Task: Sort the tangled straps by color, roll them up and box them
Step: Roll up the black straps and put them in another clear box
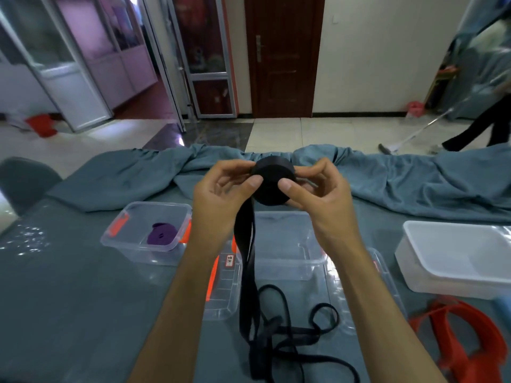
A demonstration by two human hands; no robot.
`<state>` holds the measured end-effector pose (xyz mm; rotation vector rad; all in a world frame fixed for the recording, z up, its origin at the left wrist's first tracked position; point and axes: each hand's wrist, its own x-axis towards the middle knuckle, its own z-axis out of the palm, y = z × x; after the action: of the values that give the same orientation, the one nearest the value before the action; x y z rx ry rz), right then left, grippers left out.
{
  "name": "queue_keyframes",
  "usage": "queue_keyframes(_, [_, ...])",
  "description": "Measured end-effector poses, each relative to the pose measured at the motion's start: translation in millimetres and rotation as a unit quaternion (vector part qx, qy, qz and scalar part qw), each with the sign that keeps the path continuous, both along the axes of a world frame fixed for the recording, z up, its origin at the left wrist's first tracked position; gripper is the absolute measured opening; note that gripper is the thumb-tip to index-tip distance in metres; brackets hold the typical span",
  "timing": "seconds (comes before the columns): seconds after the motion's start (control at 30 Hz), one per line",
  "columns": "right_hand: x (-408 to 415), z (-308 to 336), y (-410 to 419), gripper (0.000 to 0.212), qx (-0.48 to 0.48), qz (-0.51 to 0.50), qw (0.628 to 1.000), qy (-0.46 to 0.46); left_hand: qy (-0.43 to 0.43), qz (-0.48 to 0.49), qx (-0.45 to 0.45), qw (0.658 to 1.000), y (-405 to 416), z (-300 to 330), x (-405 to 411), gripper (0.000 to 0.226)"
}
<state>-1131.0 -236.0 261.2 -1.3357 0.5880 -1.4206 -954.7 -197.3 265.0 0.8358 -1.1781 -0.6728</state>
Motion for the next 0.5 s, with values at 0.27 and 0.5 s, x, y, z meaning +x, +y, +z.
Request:
queue_keyframes(0.27, [5.2, 51.2, -3.1, 0.017, -0.067, -0.011, 0.995, -0.07, -0.001, -0.032, -0.047, 0.998, -6.5, 41.1, -4.2, 0.028])
queue_keyframes(0.5, [-13.8, 60.5, 1.4, 0.028, -0.072, -0.014, 0.997, -0.009, -0.007, 0.032, -0.07, 0.997, 0.8, 56.2, -13.0, 0.016])
